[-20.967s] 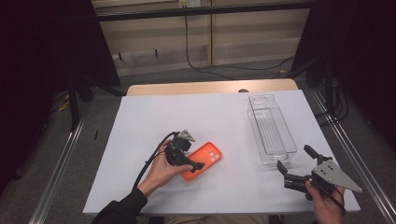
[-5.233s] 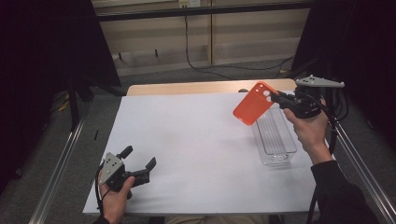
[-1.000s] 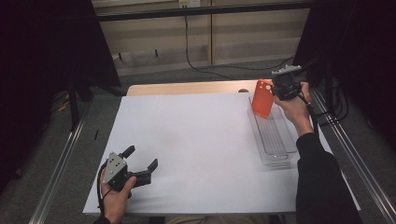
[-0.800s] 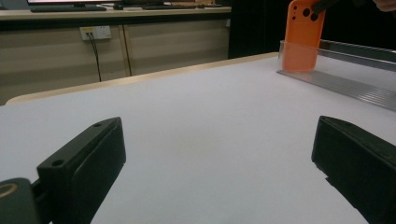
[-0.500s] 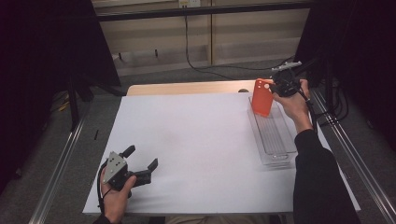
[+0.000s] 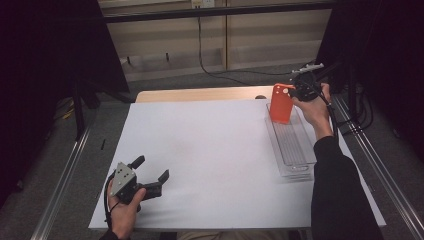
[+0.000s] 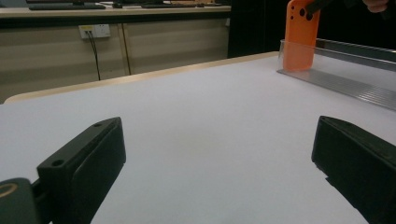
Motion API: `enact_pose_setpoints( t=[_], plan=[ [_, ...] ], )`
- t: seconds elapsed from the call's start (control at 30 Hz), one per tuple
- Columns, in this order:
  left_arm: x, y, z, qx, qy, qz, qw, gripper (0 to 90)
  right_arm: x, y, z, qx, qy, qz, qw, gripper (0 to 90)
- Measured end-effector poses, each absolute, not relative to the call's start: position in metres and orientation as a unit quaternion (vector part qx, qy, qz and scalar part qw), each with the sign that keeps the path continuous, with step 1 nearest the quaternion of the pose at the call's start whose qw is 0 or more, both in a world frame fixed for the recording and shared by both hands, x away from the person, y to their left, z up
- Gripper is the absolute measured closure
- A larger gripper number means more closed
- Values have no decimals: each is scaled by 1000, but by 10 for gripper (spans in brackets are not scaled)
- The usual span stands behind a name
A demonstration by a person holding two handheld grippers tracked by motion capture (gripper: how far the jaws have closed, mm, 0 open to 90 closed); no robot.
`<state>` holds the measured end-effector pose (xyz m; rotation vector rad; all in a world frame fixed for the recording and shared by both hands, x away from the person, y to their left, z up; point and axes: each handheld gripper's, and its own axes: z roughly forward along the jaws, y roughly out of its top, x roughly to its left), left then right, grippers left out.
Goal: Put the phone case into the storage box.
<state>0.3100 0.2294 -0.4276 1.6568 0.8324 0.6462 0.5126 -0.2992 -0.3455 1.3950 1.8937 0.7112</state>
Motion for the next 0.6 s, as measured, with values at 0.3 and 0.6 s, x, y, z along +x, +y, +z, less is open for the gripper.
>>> enact_pose_setpoints(
  t=[0.3,0.6],
  plan=[
    [310,229,-428,702,352,271,557,28,516,-301,-345,534,729,279,325,735],
    [311,228,-429,701,355,269,557,28,520,-302,-348,530,727,288,328,722]
  ],
)
